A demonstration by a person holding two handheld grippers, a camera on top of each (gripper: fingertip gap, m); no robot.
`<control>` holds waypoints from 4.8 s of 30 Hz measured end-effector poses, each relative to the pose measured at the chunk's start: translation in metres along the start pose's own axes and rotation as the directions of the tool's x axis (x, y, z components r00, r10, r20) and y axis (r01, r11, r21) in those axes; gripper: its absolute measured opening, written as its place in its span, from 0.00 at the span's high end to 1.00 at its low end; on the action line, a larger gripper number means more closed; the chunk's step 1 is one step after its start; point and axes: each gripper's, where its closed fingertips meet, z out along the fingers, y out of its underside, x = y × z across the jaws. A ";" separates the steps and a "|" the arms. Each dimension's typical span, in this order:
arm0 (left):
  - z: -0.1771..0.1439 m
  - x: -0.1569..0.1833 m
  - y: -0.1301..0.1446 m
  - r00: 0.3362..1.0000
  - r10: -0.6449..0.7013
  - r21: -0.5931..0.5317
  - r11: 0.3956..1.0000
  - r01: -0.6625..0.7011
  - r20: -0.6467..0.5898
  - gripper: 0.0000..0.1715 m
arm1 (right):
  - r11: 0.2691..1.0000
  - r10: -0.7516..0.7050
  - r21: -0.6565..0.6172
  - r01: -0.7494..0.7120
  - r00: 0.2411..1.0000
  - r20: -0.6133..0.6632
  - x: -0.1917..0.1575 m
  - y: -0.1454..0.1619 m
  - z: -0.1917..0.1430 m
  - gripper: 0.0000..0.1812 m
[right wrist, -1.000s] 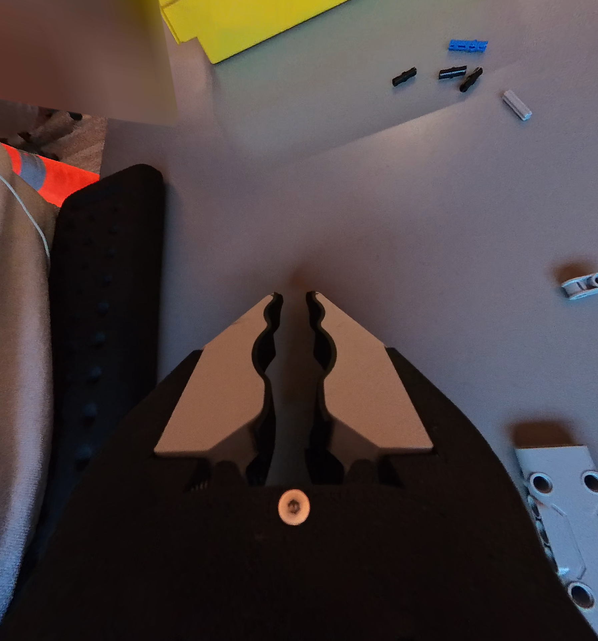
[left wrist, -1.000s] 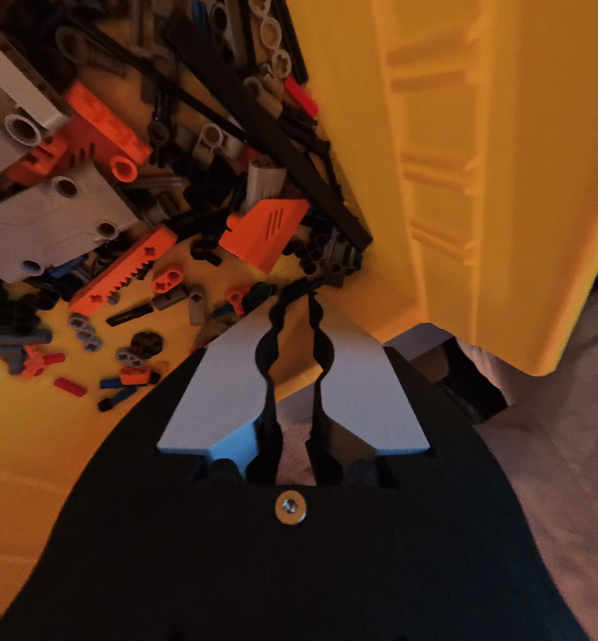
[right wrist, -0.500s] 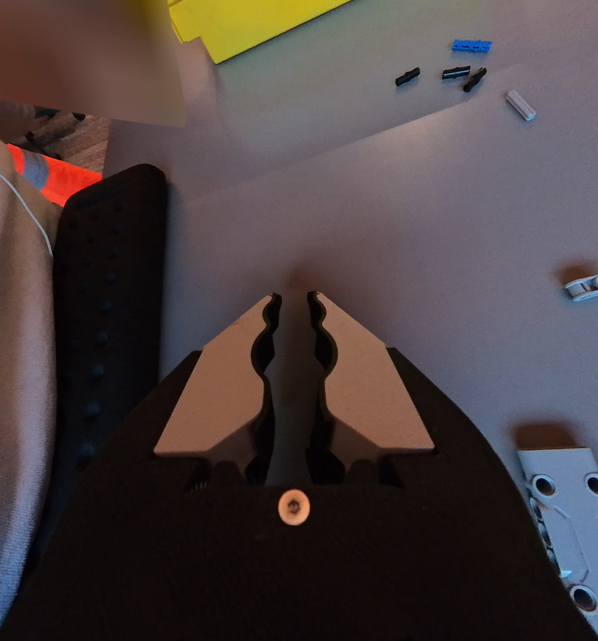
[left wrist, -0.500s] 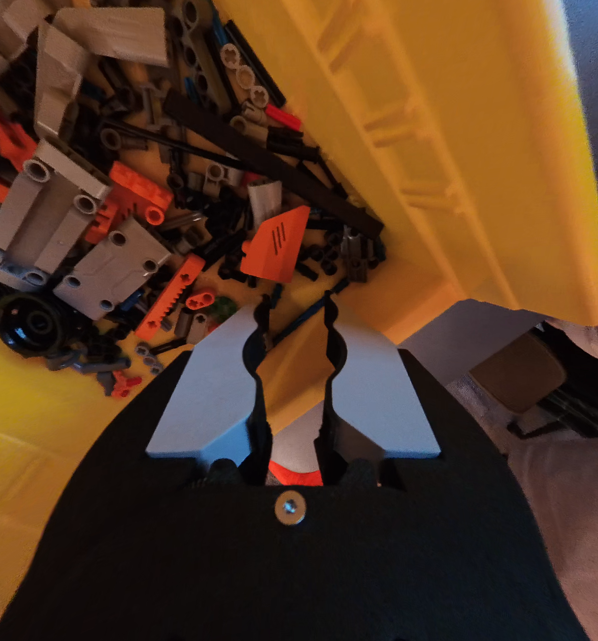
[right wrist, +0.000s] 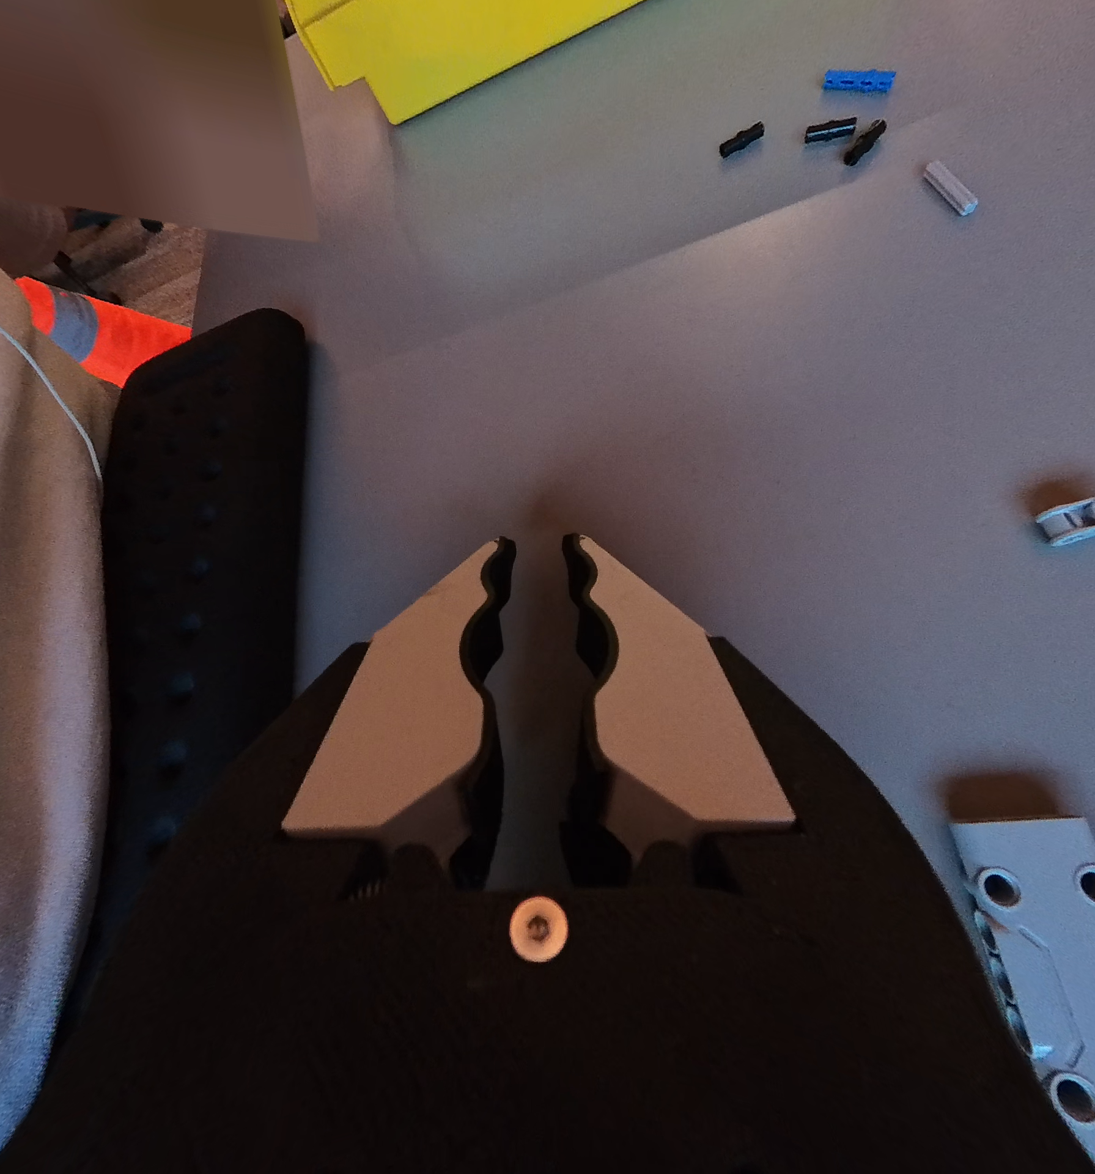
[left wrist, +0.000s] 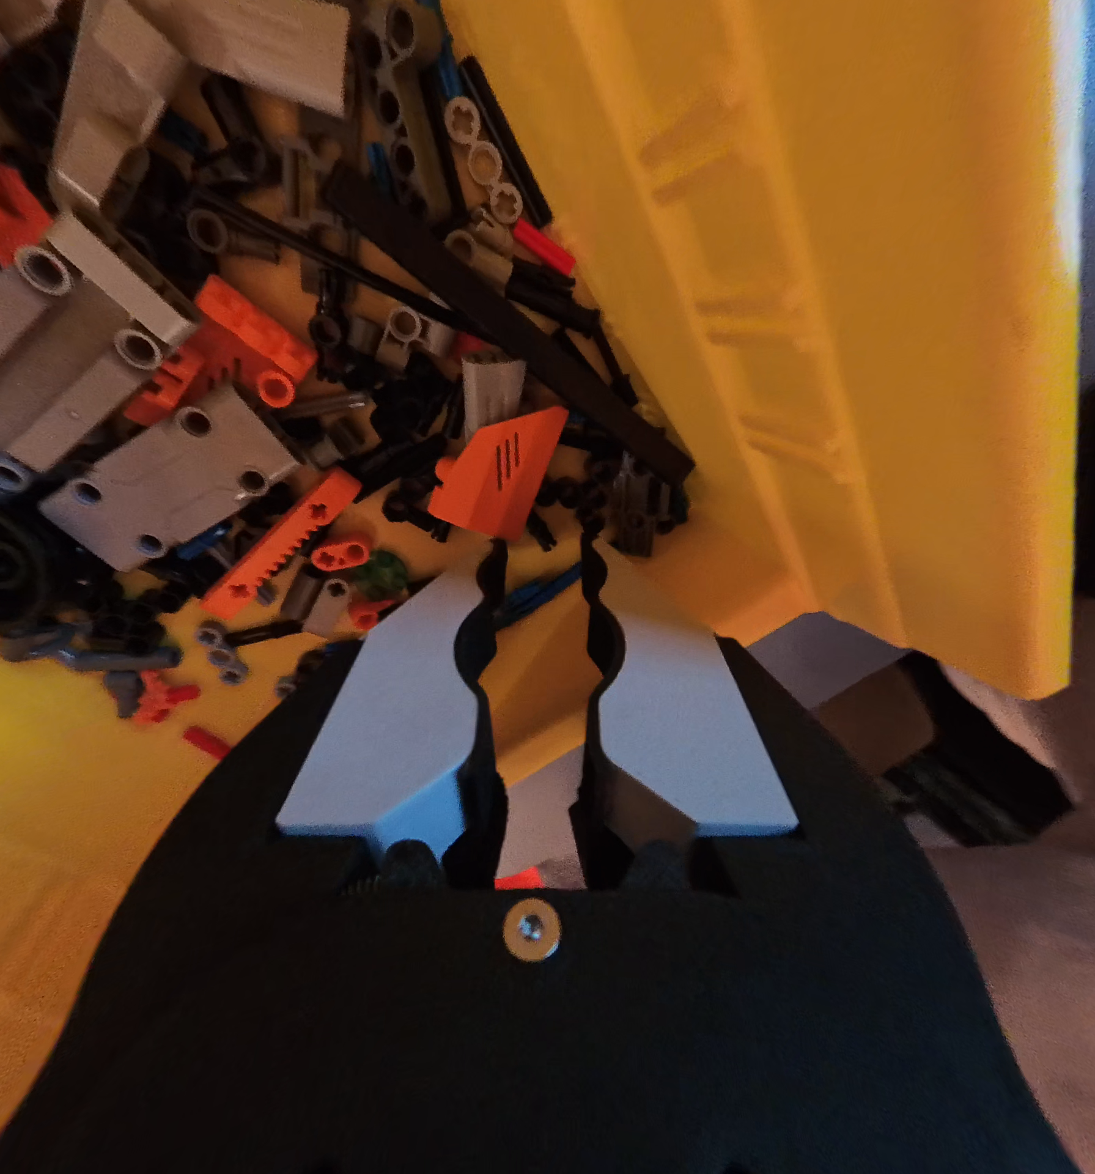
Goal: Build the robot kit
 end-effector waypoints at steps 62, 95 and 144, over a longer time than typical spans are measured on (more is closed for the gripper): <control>-0.280 0.163 -0.297 0.959 -0.027 0.905 0.338 -0.258 0.284 0.78 | 0.984 -0.175 -0.046 0.173 0.983 -0.059 -0.017 0.011 0.000 0.80; -0.350 0.068 -0.262 0.967 -0.159 0.943 -0.237 -0.233 0.199 0.92 | 0.967 -0.135 0.174 0.185 0.955 -0.265 0.009 -0.036 -0.016 0.85; -0.357 0.061 -0.270 0.996 -0.076 0.935 -0.354 0.010 -0.039 0.69 | 0.673 0.254 0.738 0.053 0.921 -0.297 0.045 -0.083 -0.136 1.00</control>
